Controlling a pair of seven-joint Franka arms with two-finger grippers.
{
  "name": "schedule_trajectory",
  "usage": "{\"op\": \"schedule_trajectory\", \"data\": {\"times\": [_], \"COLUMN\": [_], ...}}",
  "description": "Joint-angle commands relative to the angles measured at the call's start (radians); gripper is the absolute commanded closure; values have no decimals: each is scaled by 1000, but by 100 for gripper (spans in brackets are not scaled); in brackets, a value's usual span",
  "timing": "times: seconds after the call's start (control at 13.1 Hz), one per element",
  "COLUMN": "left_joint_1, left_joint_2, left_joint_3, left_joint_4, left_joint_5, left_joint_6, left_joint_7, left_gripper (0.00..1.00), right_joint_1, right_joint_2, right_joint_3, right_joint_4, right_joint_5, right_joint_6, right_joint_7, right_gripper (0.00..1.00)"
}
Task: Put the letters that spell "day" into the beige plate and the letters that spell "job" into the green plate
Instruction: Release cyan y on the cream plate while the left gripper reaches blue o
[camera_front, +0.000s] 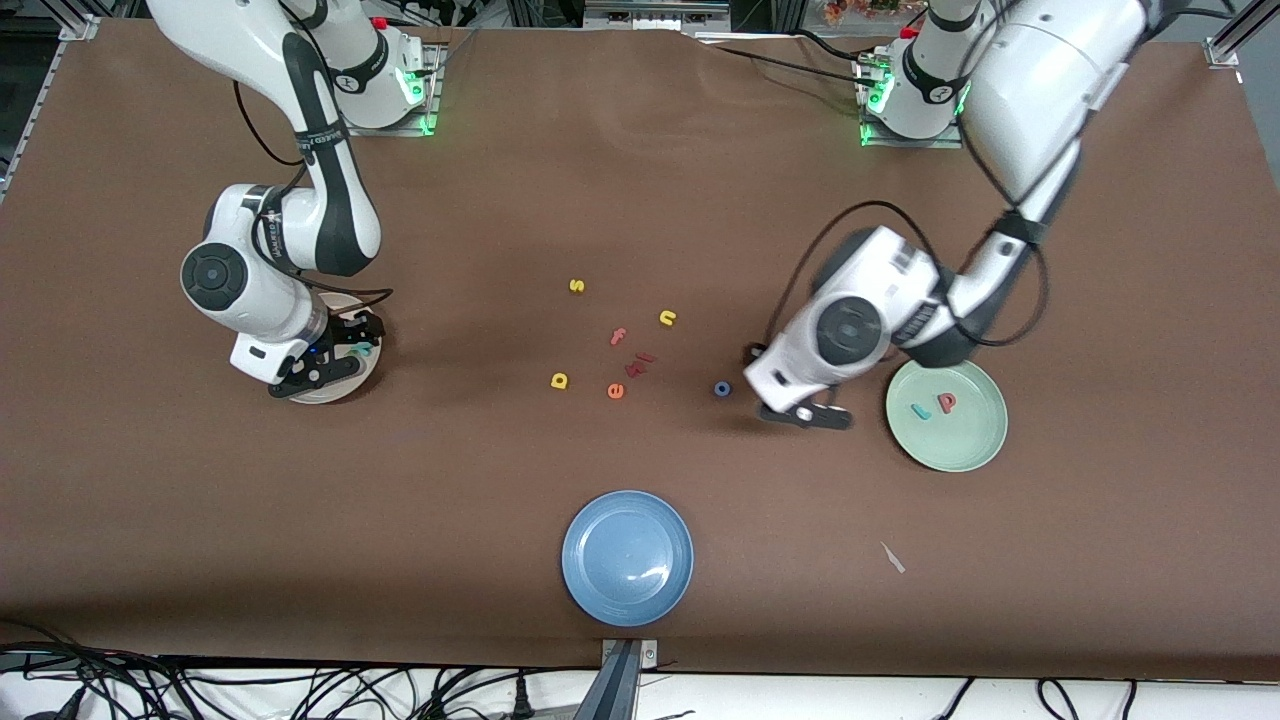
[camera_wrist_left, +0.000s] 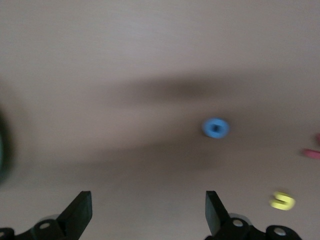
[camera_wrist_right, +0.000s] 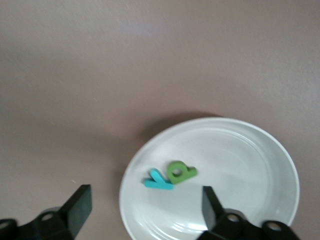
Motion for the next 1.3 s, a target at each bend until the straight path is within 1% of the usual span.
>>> {"op": "schedule_trajectory", "data": {"times": [0.0, 0.08, 0.15, 0.23, 0.38, 0.53, 0.69, 0.92, 1.07, 1.14, 1.22], "left_joint_1": [-43, -61, -66, -66, -63, -69, -71, -72, -88, -88, -88], "left_joint_2": [39, 59, 79, 91, 123, 154, 167, 179, 179, 180, 180], "left_joint_3": [14, 14, 14, 14, 17, 43, 45, 44, 45, 45, 47], "left_joint_4": [31, 30, 33, 25, 27, 25, 25, 27, 23, 17, 17], "left_joint_5": [-6, 0, 7, 5, 13, 60, 129, 132, 134, 137, 137], "left_joint_6": [88, 103, 116, 162, 228, 276, 282, 284, 282, 282, 282], "left_joint_7": [-38, -46, -46, -47, -44, -43, -44, -64, -66, -66, -66], "left_gripper": [10, 15, 27, 30, 29, 29, 29, 29, 29, 31, 34], "right_joint_1": [12, 12, 14, 12, 12, 11, 11, 11, 12, 12, 14], "right_joint_2": [11, 29, 58, 72, 121, 169, 223, 295, 330, 338, 346], "right_joint_3": [78, 117, 153, 169, 209, 250, 284, 328, 330, 335, 350], "right_joint_4": [75, 107, 139, 165, 234, 308, 371, 466, 497, 498, 503], "right_joint_5": [-1, -3, -1, -1, 9, 58, 75, 83, 83, 83, 82], "right_joint_6": [-20, -26, -31, -31, -32, -32, -32, -31, -31, -29, -28], "right_joint_7": [204, 278, 324, 387, 497, 608, 669, 827, 861, 866, 875], "right_gripper": [0, 0, 0, 0, 0, 0, 0, 0, 0, 0, 0]}}
